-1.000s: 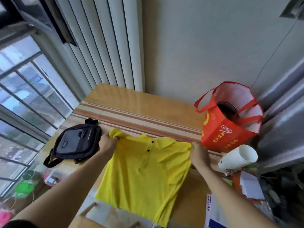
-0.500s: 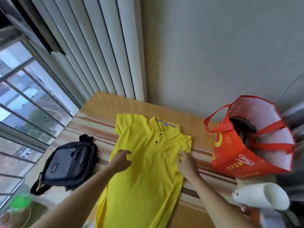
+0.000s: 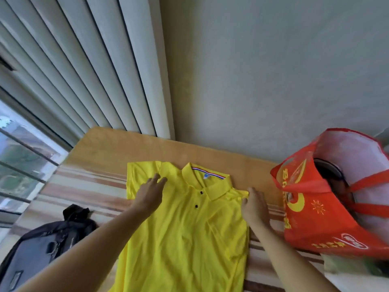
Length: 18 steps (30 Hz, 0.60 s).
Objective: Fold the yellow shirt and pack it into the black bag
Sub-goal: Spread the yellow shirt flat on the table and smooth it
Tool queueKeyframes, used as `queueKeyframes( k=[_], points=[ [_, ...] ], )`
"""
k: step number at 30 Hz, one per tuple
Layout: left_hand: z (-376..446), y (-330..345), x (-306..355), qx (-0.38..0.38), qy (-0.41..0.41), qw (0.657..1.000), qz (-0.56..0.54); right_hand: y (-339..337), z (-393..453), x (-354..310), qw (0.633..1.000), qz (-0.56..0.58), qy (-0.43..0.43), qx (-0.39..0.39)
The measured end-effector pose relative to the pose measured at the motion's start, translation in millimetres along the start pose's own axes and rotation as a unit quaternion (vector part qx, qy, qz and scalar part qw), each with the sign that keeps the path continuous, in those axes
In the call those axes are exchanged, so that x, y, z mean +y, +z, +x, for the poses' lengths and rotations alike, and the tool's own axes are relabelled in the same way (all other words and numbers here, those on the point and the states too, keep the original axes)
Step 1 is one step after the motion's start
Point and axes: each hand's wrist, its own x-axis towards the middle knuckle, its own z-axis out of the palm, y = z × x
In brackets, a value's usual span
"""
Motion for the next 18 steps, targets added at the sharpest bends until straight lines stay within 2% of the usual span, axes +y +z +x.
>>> queueKeyframes(
  k=[4,7,10,13,15,18],
  points=[
    [58,8,-6,0.011,-0.018,0.999,-0.034,20,26,-2,0.999,0.016,0.036,-0.019],
    [82,11,-14,0.006,-0.060,0.996,-0.070,35,26,-2,0.998,0.012,0.025,-0.051],
    [81,12,-28,-0.048,-0.078,0.995,-0.049,34,24,-3,0.993,-0.033,0.000,-0.110],
    [82,-1,-40,-0.018,-0.093,0.994,-0.055,12,44,-10,0.986,-0.092,-0.007,-0.139],
    [93,-15,-45,0.025,-0.123,0.988,-0.095,-7,67,-16,0.991,-0.097,0.005,-0.096],
    [116,-41,-38,0.082,-0.128,0.979,-0.132,-31,101,-33,0.997,-0.054,-0.021,0.052]
  ],
)
